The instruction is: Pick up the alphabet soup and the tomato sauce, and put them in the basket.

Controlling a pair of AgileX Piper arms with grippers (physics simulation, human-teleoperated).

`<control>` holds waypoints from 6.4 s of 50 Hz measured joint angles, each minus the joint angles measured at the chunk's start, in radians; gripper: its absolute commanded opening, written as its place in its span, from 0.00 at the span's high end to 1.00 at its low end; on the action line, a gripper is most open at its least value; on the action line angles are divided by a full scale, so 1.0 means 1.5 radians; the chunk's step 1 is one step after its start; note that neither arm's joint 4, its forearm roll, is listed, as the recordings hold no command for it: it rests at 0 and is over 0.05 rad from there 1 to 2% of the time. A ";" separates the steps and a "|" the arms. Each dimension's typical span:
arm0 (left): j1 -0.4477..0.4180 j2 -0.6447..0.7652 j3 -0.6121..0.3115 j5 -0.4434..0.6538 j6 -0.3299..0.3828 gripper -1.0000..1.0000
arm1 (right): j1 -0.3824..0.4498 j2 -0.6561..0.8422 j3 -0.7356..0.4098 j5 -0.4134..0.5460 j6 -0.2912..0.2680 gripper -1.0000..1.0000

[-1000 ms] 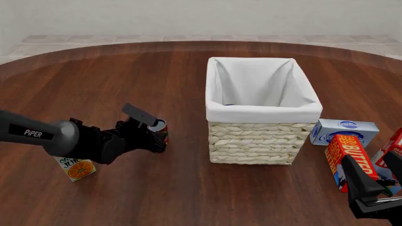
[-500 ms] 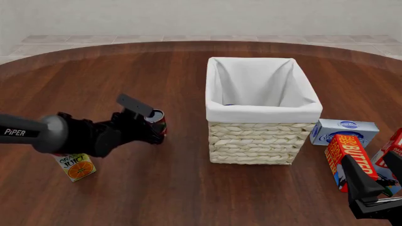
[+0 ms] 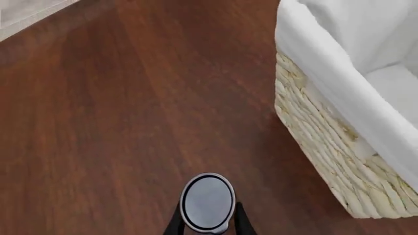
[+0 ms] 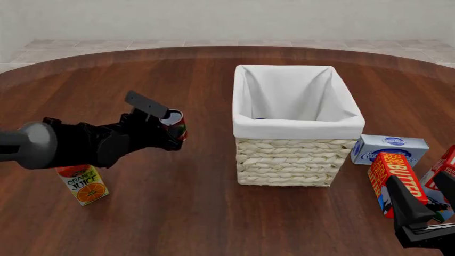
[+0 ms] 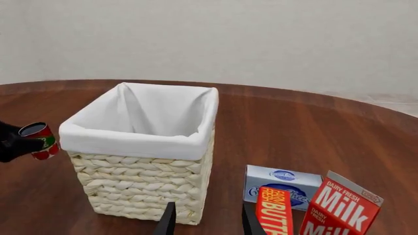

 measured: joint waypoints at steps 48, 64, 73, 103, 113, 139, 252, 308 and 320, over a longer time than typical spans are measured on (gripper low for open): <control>-0.057 -0.131 -0.087 0.124 0.018 1.00 | 0.002 -0.001 0.000 0.000 0.003 0.00; -0.083 -0.160 -0.133 0.161 0.026 1.00 | 0.001 -0.001 0.000 0.000 0.002 0.00; -0.096 -0.172 -0.159 0.180 0.030 1.00 | 0.000 -0.001 0.000 0.001 0.001 0.00; -0.142 -0.185 -0.239 0.235 0.052 1.00 | -0.003 0.002 0.000 -0.001 0.003 0.00; -0.162 -0.175 -0.268 0.246 0.056 1.00 | -0.005 0.004 0.000 -0.002 0.005 0.00; -0.207 -0.130 -0.311 0.249 0.063 1.00 | -0.005 0.012 0.000 -0.006 0.009 0.00; -0.285 0.149 -0.532 0.285 0.088 1.00 | -0.001 0.065 0.001 -0.035 0.033 0.00; -0.273 0.191 -0.559 0.274 0.103 0.00 | 0.006 0.074 0.001 -0.040 0.038 0.00; -0.274 0.166 -0.554 0.278 0.107 0.00 | 0.008 0.072 0.001 -0.039 0.036 0.00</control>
